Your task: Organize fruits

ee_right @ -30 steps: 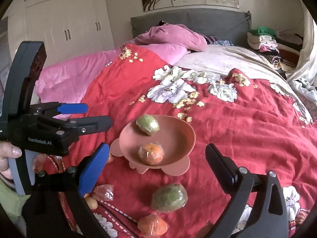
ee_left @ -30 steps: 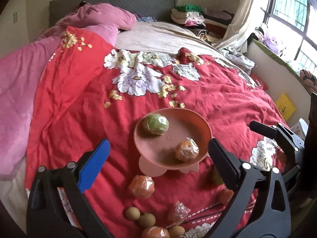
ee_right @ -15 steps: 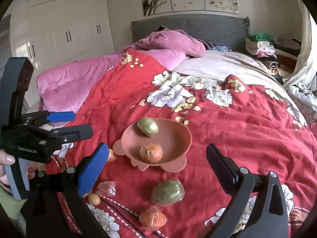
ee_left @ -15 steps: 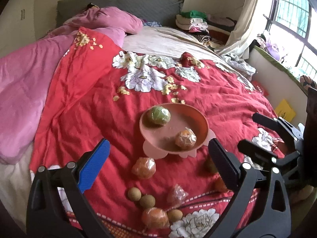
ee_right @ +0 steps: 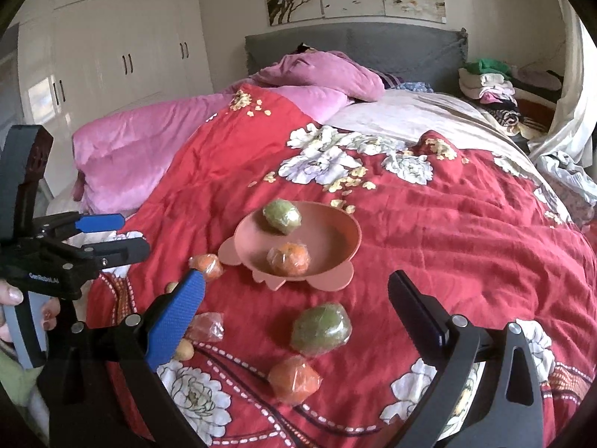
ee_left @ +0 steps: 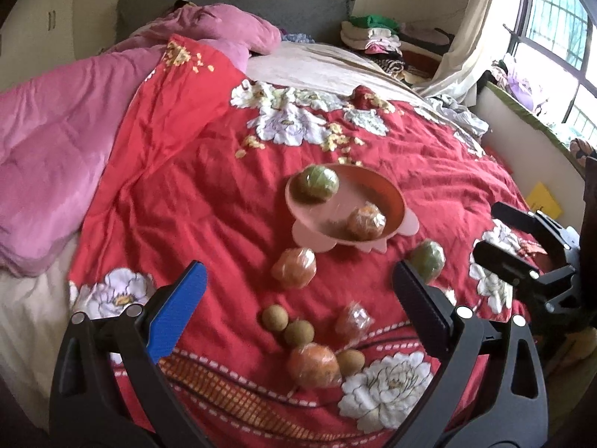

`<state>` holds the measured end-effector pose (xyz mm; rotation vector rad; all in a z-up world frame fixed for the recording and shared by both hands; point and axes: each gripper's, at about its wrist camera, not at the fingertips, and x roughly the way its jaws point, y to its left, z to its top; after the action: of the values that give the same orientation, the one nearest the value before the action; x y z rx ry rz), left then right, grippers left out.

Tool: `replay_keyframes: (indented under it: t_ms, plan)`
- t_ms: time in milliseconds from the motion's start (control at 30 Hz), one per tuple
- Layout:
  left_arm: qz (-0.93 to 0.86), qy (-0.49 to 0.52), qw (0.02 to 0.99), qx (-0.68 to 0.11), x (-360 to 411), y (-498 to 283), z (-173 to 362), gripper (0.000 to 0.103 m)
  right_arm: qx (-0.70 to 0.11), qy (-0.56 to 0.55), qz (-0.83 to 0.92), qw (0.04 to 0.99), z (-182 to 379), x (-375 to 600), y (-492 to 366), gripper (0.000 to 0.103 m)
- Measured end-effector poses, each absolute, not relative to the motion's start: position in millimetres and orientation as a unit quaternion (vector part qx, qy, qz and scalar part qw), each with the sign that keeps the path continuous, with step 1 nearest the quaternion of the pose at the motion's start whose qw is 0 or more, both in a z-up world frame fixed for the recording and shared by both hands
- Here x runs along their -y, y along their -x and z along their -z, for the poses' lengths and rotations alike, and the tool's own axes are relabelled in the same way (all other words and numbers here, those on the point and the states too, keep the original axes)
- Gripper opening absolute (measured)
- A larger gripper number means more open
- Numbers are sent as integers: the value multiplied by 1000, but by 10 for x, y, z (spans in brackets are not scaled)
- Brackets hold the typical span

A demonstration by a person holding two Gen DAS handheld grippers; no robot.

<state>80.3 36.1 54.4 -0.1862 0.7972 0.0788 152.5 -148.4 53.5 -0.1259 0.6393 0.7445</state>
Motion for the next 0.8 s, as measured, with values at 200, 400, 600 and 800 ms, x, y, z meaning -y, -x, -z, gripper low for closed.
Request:
replay_keyframes:
  t_ms: [200,400,600,800]
  plan:
    - [-42,94,911,-399,-411,-669,-439,93,-313,66,-366,874,-478,1451,-1396,98]
    - [-37,94,904,-415,-407,-571,-320,93,-323,78,-374,866,-400,1393,-1274,98]
    - [-27,93,899,-428,-385,-492,-214,93,-338,84,-372,860,-298,1382,-1212,98]
    - [-17,100,893,-439,-380,-423,-111,93,-348,86,-368,858,-233,1394,-1172,98]
